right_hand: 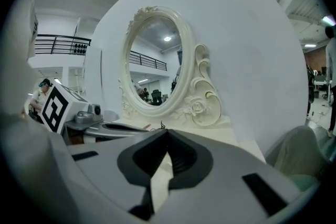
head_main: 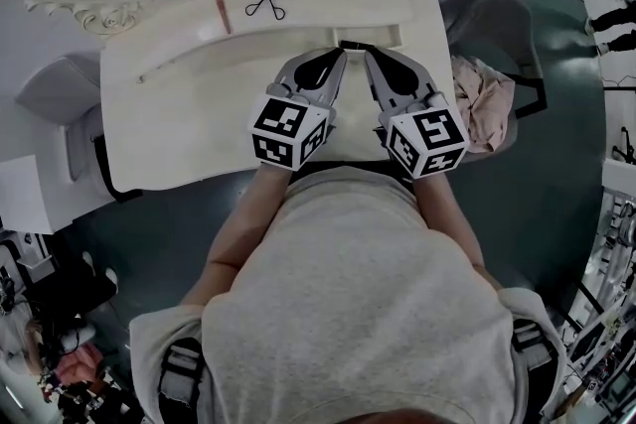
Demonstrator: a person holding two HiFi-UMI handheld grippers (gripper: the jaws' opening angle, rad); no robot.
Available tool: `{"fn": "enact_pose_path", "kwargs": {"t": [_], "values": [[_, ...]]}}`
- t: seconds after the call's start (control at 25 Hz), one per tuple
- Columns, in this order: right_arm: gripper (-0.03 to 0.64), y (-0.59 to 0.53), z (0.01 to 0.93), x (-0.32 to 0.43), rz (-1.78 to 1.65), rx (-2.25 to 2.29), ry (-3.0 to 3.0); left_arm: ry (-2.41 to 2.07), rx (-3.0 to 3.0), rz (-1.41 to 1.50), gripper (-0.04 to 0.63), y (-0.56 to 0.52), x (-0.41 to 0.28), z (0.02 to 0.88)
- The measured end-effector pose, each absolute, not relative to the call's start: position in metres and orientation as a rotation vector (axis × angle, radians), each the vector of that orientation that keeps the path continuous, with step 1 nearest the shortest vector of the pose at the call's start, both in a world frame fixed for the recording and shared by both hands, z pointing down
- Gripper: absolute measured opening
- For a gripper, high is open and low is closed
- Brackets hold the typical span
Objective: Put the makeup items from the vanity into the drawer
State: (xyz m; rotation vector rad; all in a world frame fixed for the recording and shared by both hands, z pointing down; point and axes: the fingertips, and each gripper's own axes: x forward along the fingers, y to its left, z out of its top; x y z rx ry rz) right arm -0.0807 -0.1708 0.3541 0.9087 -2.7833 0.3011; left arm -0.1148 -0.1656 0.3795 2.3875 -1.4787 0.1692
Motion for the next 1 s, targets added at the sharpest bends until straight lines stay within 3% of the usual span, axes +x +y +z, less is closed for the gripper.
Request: {"fn": "enact_pose_path", "kwargs": {"t": [1.0], "values": [[0.008, -0.1736, 0.3589, -0.0825, 0.323, 0.908, -2.778, -1.461, 2.398, 0.215, 0.009, -0.1692, -0.1132, 0.3876]]}}
